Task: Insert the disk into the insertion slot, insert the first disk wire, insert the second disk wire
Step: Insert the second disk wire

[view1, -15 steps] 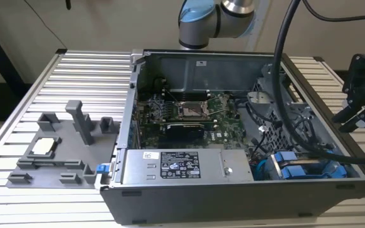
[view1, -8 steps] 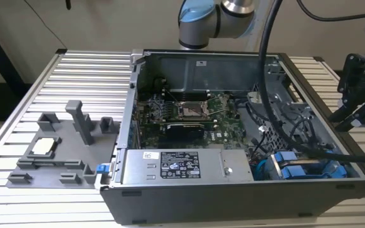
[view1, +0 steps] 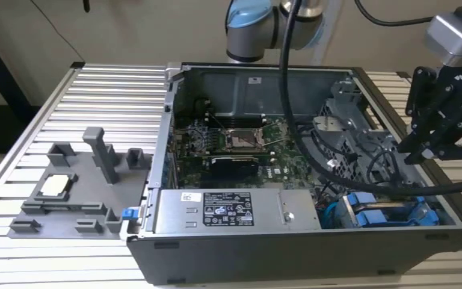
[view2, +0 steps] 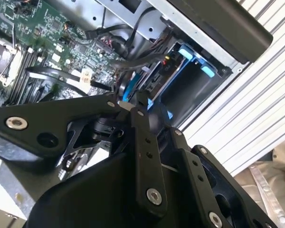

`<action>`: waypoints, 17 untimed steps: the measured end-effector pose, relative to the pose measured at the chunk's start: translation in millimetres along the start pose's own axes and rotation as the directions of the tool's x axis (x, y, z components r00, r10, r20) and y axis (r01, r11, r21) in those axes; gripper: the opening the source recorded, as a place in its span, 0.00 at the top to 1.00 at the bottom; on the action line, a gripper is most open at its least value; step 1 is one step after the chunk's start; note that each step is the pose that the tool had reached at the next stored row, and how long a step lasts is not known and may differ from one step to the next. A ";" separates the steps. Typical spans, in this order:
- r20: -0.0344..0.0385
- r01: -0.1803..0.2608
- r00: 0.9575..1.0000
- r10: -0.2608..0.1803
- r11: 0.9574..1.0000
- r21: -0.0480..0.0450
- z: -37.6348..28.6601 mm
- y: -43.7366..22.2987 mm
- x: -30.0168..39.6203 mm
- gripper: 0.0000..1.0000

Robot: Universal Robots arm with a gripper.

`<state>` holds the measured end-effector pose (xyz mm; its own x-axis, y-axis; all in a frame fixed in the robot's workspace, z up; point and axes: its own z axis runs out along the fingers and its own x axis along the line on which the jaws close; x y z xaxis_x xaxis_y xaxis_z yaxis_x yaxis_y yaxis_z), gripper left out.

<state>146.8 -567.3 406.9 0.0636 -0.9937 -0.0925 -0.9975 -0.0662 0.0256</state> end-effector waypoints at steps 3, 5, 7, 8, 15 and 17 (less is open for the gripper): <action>0.000 0.001 1.000 -0.001 1.000 0.007 2.1 10.7 -5.4 0.73; -0.001 0.001 1.000 -0.001 1.000 0.012 3.9 17.2 -9.6 0.73; -0.001 0.002 1.000 -0.002 1.000 0.019 6.1 23.3 -13.8 0.73; -0.001 0.002 1.000 -0.002 1.000 0.023 7.4 26.3 -16.0 0.73; -0.005 0.006 1.000 -0.006 0.998 0.067 15.3 48.0 -26.8 0.73; -0.006 0.010 1.000 -0.009 0.997 0.081 17.6 51.2 -27.3 0.73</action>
<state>93.4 -542.0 393.2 0.0728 -0.9935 -0.0872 -0.9961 -0.0681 -0.0560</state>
